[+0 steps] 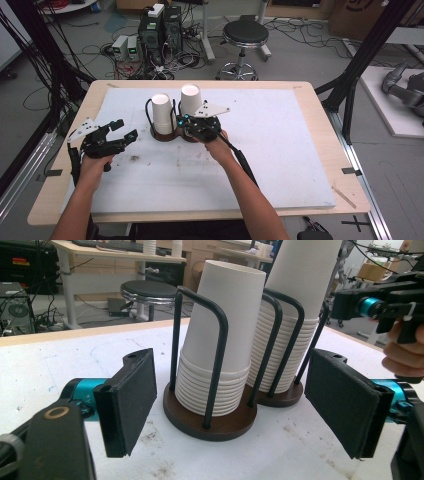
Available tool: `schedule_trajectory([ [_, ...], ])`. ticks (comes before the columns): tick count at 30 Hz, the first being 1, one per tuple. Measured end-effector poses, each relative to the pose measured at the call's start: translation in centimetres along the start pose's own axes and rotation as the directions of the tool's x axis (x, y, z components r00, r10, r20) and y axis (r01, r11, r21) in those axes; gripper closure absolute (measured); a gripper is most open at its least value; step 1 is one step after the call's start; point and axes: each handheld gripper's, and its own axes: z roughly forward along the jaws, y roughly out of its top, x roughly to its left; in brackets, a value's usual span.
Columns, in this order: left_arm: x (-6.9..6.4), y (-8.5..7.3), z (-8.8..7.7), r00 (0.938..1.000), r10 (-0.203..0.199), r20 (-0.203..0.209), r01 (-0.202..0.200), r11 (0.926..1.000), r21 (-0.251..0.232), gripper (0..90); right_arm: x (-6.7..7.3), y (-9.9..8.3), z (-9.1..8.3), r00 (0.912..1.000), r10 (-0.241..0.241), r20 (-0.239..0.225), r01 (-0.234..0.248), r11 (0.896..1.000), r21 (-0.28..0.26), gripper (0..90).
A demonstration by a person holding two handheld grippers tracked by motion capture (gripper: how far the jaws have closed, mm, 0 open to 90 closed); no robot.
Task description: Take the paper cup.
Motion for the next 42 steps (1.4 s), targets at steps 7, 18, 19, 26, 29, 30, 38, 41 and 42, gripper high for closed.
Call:
schedule_trajectory([
  [7,0.1,0.0,0.0,1.0,0.0,-0.003,0.0,1.0,-0.002,20.8,0.7,-0.7,2.1,0.9997,0.024,-0.011,-0.024,1.0,-0.002,90.0],
  [18,0.2,0.1,-0.3,0.9999,0.0,-0.012,0.0,1.0,-0.007,20.9,1.5,-1.8,4.5,0.9979,0.054,0.037,-0.054,0.999,0.007,90.0],
  [19,0.3,0.2,-0.4,0.9999,0.002,-0.013,-0.002,1.0,-0.005,20.8,1.6,-2.0,4.8,0.9975,0.057,0.041,-0.058,0.998,0.016,90.0],
  [26,0.4,0.2,-0.5,0.9998,-0.002,-0.02,0.002,0.9999,-0.011,20.8,1.9,-2.6,5.7,0.9965,0.051,0.065,-0.054,0.998,0.036,90.0],
  [29,0.4,0.2,-0.5,0.9998,0.0,-0.02,0.0,1.0,-0.009,20.9,2.3,-3.1,6.2,0.996,0.054,0.072,-0.058,0.997,0.045,90.0],
  [30,0.4,0.2,-0.5,0.9998,0.001,-0.02,-0.001,1.0,-0.008,20.8,2.5,-3.2,6.4,0.9957,0.056,0.073,-0.06,0.997,0.047,90.0],
  [38,0.4,0.6,-0.4,0.9998,0.003,-0.017,-0.003,0.9999,-0.012,20.8,3.0,-4.0,7.7,0.9939,0.058,0.095,-0.065,0.995,0.078,90.0],
  [41,0.5,1.1,-0.1,0.9999,0.007,-0.014,-0.007,0.9999,-0.016,20.9,2.8,-4.2,7.9,0.9922,0.068,0.105,-0.077,0.993,0.084,90.0],
  [42,0.5,1.4,0.1,0.9999,0.012,-0.01,-0.012,0.9998,-0.015,20.9,2.8,-4.3,8.0,0.9916,0.075,0.106,-0.084,0.992,0.09,90.0],
])
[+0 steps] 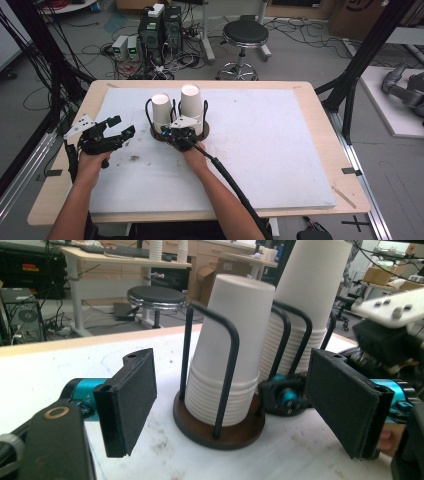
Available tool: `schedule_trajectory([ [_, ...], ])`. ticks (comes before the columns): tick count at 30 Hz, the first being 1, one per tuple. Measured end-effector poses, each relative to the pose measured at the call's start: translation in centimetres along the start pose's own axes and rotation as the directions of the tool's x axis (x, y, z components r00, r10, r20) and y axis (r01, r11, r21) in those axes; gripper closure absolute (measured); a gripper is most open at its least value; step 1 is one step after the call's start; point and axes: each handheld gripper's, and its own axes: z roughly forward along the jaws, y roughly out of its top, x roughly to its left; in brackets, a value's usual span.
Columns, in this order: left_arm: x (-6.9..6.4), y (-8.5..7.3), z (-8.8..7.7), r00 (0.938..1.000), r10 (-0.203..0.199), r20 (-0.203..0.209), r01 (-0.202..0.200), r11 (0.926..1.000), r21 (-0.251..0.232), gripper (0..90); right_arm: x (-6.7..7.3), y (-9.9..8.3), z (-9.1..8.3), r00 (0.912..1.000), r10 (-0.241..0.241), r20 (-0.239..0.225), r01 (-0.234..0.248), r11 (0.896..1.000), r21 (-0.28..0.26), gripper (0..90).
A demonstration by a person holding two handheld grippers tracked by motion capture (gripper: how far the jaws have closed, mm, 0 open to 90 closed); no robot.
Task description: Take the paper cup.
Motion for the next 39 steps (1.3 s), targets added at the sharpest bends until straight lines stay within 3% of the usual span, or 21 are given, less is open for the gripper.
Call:
schedule_trajectory([
  [11,0.1,3.7,2.6,0.9983,0.044,0.039,-0.044,0.999,0.011,20.8,0.3,0.3,1.0,0.9987,0.042,0.03,-0.043,0.999,0.022,90.0],
  [20,0.0,4.8,4.9,0.9967,0.058,0.057,-0.06,0.9974,0.039,20.8,0.5,0.4,1.2,0.9978,0.035,0.056,-0.037,0.998,0.048,90.0],
  [26,0.1,5.1,6.1,0.9965,0.059,0.059,-0.062,0.997,0.047,20.8,0.7,0.4,1.3,0.9957,0.059,0.071,-0.063,0.997,0.051,90.0],
  [32,0.1,4.7,7.2,0.9965,0.064,0.054,-0.068,0.9952,0.07,20.8,0.8,0.4,1.4,0.9952,0.07,0.069,-0.073,0.996,0.052,90.0],
  [39,0.0,5.6,8.1,0.9943,0.082,0.068,-0.088,0.9925,0.085,20.9,0.7,0.4,1.4,0.9944,0.08,0.068,-0.084,0.995,0.048,90.0],
])
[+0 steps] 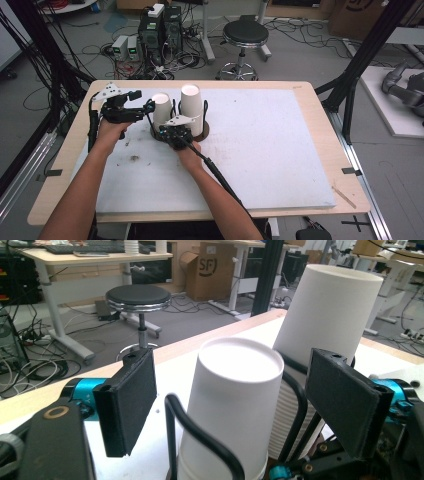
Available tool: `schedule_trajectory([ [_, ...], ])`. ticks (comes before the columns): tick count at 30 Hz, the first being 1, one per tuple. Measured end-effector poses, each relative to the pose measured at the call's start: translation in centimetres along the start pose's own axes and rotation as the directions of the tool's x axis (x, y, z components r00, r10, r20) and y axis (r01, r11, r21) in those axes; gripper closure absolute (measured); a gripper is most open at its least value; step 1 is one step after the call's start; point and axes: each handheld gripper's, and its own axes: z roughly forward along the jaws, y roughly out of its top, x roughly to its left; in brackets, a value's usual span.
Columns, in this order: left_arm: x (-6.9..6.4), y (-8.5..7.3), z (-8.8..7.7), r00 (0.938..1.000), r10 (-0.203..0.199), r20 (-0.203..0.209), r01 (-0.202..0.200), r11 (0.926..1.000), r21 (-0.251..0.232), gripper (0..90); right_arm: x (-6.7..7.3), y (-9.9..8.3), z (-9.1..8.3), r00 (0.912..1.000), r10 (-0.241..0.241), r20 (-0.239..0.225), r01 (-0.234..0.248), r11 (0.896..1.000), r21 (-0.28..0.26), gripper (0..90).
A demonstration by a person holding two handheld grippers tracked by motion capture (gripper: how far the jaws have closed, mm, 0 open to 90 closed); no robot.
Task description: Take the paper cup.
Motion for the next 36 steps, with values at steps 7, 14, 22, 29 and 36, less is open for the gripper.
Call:
schedule_trajectory([
  [7,-0.1,-0.4,1.5,0.9997,-0.012,0.022,0.011,0.9994,0.031,20.8,-0.1,0.0,0.0,1.0,-0.002,-0.009,0.002,1.0,0.0,90.0],
  [14,-0.2,-0.3,2.7,0.9997,-0.015,0.02,0.014,0.9978,0.065,20.7,-0.2,0.0,0.0,1.0,-0.002,-0.007,0.003,1.0,0.001,90.0],
  [22,-0.2,-0.5,3.4,0.9999,-0.008,0.006,0.007,0.9957,0.093,22.6,-0.2,0.0,0.0,0.9999,-0.005,-0.012,0.005,1.0,0.003,90.0],
  [29,-0.4,-0.4,3.3,0.9991,0.035,0.022,-0.037,0.9949,0.093,34.0,-0.2,0.0,0.0,0.9999,0.002,-0.016,-0.002,1.0,0.005,90.0],
  [36,-0.4,-0.2,3.1,0.9982,0.054,0.028,-0.056,0.9941,0.092,35.1,-0.3,0.0,0.0,0.9998,0.003,-0.019,-0.003,1.0,0.004,90.0],
])
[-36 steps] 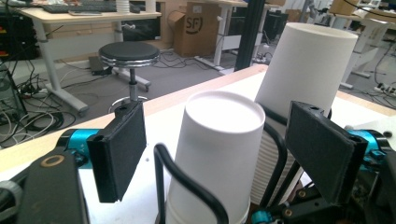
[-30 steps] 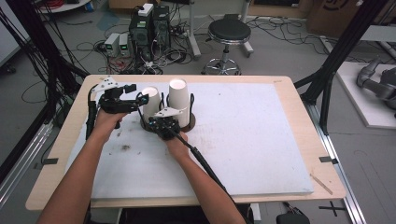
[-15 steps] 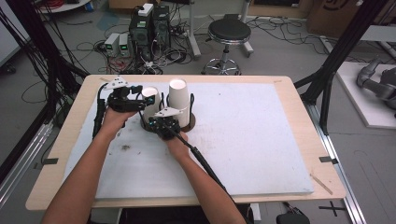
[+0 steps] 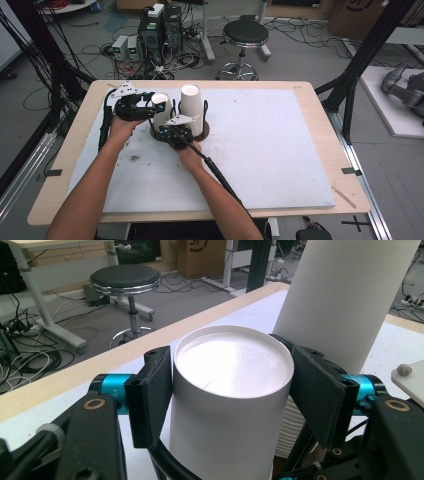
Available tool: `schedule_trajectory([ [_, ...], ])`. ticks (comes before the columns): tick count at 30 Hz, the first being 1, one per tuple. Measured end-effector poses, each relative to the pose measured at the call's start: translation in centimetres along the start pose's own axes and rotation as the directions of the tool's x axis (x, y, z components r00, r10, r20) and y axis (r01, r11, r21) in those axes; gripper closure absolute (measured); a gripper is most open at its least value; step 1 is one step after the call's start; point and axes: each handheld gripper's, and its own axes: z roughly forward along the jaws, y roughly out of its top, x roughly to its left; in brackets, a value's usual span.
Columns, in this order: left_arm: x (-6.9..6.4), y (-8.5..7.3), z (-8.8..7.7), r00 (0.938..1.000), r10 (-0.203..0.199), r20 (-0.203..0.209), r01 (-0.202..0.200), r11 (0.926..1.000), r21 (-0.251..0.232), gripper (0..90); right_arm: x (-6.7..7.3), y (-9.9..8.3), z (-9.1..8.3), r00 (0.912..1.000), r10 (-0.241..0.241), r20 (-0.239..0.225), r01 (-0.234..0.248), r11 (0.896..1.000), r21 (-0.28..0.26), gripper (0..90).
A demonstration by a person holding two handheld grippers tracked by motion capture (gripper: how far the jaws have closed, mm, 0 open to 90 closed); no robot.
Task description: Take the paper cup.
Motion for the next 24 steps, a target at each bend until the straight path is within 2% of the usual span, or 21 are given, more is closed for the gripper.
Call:
schedule_trajectory([
  [5,0.0,0.4,-0.3,1.0,-0.002,0.001,0.002,0.9997,-0.024,35.3,-0.1,0.0,0.0,1.0,0.0,-0.002,0.0,1.0,-0.002,90.0],
  [12,-0.3,1.9,-1.1,1.0,0.004,0.002,-0.004,0.9974,-0.072,35.4,0.0,0.0,0.0,0.9999,0.009,-0.006,-0.009,1.0,-0.001,90.0],
  [22,-0.8,3.9,-2.4,0.9999,0.009,-0.006,-0.01,0.9948,-0.101,35.6,-0.1,0.0,0.0,0.9999,0.006,-0.012,-0.006,1.0,0.002,89.9],
  [24,-0.9,4.3,-2.8,0.9999,0.006,-0.008,-0.007,0.9926,-0.121,35.6,-0.1,0.0,0.0,0.9999,-0.002,-0.014,0.002,1.0,0.005,88.2],
])
